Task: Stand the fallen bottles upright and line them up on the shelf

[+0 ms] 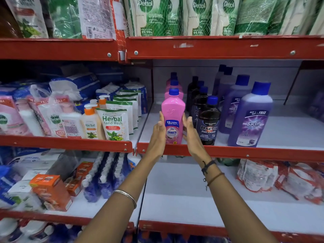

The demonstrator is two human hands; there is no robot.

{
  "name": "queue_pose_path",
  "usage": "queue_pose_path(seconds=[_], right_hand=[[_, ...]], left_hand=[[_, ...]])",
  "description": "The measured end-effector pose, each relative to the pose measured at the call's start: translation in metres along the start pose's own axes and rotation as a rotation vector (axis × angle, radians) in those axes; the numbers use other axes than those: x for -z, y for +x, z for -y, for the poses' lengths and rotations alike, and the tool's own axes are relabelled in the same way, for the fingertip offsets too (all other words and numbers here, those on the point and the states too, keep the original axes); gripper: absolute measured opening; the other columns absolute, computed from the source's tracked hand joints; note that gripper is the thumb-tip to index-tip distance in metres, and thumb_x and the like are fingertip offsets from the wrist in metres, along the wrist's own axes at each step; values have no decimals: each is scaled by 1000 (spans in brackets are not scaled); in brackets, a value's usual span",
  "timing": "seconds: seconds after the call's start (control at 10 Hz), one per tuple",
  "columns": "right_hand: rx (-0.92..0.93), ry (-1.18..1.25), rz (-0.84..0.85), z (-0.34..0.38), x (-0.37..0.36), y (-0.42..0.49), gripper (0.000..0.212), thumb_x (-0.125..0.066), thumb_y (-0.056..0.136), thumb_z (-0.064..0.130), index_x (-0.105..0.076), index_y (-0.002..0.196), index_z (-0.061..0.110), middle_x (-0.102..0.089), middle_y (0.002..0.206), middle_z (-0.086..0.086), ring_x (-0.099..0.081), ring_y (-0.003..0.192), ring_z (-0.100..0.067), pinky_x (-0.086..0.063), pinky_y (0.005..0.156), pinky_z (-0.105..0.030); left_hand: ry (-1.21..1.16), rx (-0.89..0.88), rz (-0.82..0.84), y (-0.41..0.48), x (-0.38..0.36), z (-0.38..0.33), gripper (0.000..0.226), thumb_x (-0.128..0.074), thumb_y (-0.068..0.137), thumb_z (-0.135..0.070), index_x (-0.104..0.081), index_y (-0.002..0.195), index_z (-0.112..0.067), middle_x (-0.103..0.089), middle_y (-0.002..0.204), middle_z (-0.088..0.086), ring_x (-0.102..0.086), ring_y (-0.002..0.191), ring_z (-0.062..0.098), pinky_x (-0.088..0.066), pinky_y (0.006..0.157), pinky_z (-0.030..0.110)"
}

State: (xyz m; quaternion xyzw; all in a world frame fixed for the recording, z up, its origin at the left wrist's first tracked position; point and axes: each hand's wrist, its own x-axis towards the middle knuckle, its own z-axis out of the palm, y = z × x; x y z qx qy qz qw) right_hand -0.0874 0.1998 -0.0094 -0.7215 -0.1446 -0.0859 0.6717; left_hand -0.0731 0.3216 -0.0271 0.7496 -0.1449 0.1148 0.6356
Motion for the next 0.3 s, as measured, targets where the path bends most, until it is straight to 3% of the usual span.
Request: queue_pose_path(seconds=[0.1,0.2,0.3], right_hand=[[19,-20,2,4,-4,-2,30,-11,99,43,-37,113,46,-47,98,34,-53,79,23,-41,64,4],[-15,-28,-16,4,-3,-11,41,-12,98,46,-33,132,39,-48,111,30,-52,87,20,-41,67,3],[44,-26,-168,1,5,-21,67,-17,90,63,-29,145,28,-39,146,11,-44,126,-2,-38,102,-16]], left_hand=[[21,14,-10,-1,-1,-3,74,-9,69,-87,-5,138,-59,-36,148,2,-42,133,19,-41,107,50],[12,30,-14,-10,-1,-10,81,-10,66,-89,-7,139,-56,-32,151,3,-40,134,19,-40,108,49],[19,-37,-174,-18,-7,-19,80,-14,74,-82,-14,144,-43,-20,157,0,-22,144,15,-27,117,42]])
